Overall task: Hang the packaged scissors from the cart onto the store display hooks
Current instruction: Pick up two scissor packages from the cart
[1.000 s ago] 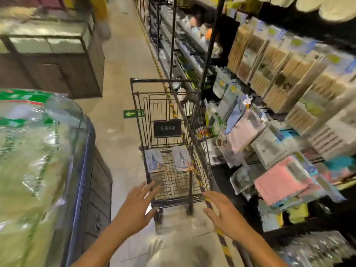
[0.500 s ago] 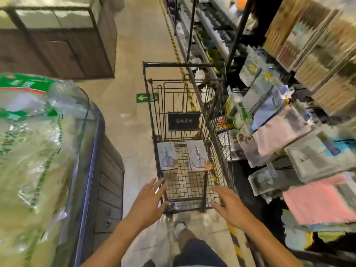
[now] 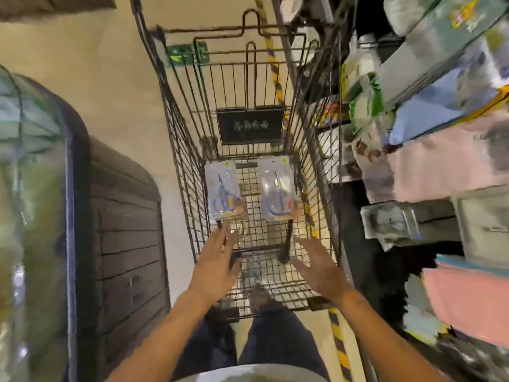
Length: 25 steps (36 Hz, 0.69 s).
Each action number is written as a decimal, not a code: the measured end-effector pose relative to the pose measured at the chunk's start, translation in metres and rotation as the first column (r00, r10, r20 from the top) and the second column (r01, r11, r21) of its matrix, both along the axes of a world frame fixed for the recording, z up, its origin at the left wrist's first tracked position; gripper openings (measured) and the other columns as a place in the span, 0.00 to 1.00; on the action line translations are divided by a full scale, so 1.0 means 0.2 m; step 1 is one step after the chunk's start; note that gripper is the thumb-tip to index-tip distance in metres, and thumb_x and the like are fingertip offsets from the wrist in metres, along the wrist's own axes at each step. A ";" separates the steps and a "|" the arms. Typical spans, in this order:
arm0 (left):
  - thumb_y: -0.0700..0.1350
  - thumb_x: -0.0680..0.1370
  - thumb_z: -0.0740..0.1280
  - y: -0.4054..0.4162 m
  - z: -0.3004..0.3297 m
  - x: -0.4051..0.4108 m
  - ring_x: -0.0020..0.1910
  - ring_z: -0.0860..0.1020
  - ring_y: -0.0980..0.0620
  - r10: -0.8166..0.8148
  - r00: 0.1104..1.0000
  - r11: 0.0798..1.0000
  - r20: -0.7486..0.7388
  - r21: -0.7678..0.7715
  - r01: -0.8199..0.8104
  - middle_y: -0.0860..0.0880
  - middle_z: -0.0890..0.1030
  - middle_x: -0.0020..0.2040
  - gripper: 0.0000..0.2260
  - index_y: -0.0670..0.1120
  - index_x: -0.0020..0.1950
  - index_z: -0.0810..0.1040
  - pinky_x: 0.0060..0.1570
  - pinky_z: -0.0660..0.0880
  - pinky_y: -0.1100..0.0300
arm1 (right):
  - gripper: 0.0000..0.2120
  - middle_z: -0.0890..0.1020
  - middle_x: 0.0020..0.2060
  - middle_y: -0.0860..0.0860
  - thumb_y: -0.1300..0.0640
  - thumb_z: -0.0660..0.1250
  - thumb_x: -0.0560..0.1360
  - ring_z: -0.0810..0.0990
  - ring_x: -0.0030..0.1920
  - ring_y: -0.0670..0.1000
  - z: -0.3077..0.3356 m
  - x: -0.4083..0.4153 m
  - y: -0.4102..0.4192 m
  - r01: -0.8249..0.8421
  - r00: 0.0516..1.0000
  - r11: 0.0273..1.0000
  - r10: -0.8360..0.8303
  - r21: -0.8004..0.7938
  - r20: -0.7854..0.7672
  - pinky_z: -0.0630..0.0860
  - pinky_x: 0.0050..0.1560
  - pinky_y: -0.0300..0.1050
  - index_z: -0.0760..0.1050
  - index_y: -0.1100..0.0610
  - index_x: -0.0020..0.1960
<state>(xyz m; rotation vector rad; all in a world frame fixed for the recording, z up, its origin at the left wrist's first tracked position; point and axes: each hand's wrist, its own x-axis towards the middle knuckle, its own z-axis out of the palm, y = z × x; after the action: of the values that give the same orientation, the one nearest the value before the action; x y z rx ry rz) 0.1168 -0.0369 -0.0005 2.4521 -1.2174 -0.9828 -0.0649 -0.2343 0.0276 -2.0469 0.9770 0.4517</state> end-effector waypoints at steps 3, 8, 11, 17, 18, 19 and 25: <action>0.54 0.82 0.59 -0.08 -0.15 0.03 0.82 0.47 0.44 0.009 0.998 0.999 -0.066 0.035 -0.007 0.46 0.47 0.84 0.32 0.50 0.83 0.51 0.80 0.50 0.48 | 0.18 0.79 0.61 0.57 0.53 0.67 0.79 0.74 0.64 0.51 -0.16 0.06 -0.04 0.045 0.997 0.998 -0.043 0.032 -0.061 0.61 0.57 0.31 0.75 0.59 0.66; 0.60 0.79 0.53 -0.21 -0.44 0.10 0.78 0.59 0.39 -0.026 0.996 0.999 -0.080 0.022 0.027 0.43 0.61 0.79 0.35 0.42 0.81 0.61 0.78 0.56 0.47 | 0.22 0.79 0.62 0.59 0.59 0.73 0.75 0.75 0.60 0.48 -0.52 0.09 -0.08 0.160 0.986 0.987 -0.160 -0.008 -0.051 0.70 0.66 0.42 0.75 0.61 0.68; 0.49 0.80 0.66 -0.32 -0.54 0.17 0.69 0.70 0.41 0.024 0.989 0.997 -0.148 0.072 -0.014 0.39 0.74 0.70 0.24 0.37 0.72 0.73 0.69 0.64 0.58 | 0.18 0.79 0.57 0.57 0.66 0.71 0.75 0.78 0.59 0.55 -0.64 0.17 -0.14 0.200 0.978 0.980 -0.199 0.010 -0.053 0.77 0.63 0.55 0.77 0.63 0.64; 0.45 0.74 0.71 -0.40 -0.79 0.29 0.66 0.74 0.35 -0.014 0.989 1.000 -0.149 -0.021 0.011 0.38 0.74 0.70 0.25 0.42 0.70 0.73 0.64 0.74 0.41 | 0.27 0.73 0.70 0.48 0.55 0.70 0.79 0.71 0.69 0.49 -0.94 0.27 -0.29 0.210 0.978 0.978 -0.210 0.016 -0.002 0.69 0.68 0.35 0.67 0.53 0.75; 0.45 0.74 0.72 -0.41 -0.81 0.30 0.67 0.73 0.34 -0.029 0.991 0.999 -0.133 -0.032 0.025 0.38 0.74 0.70 0.26 0.42 0.71 0.73 0.66 0.73 0.41 | 0.27 0.72 0.69 0.46 0.52 0.69 0.79 0.72 0.67 0.45 -0.97 0.30 -0.31 0.245 0.969 0.968 -0.246 0.045 0.013 0.67 0.63 0.26 0.66 0.52 0.76; 0.45 0.75 0.71 -0.43 -0.83 0.31 0.69 0.72 0.34 -0.041 0.993 0.999 -0.113 -0.023 0.039 0.39 0.73 0.72 0.27 0.42 0.72 0.72 0.69 0.69 0.43 | 0.24 0.74 0.67 0.44 0.50 0.66 0.81 0.74 0.64 0.41 -1.02 0.33 -0.33 0.249 0.967 0.967 -0.251 0.052 0.039 0.67 0.57 0.22 0.66 0.50 0.76; 0.51 0.80 0.64 -0.49 -0.93 0.36 0.81 0.56 0.41 -0.043 0.992 0.999 -0.120 0.027 0.047 0.43 0.59 0.81 0.29 0.44 0.80 0.64 0.78 0.58 0.46 | 0.31 0.75 0.62 0.43 0.38 0.75 0.71 0.78 0.62 0.48 -1.22 0.52 -0.40 0.371 0.922 0.928 -0.372 0.033 0.108 0.82 0.54 0.49 0.69 0.42 0.70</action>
<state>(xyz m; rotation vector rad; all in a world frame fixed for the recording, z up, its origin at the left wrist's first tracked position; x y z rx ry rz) 0.1887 -0.1356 -0.1856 2.3597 -1.2318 -1.1492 0.0393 -0.3145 -0.2157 -1.7969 1.2554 0.1372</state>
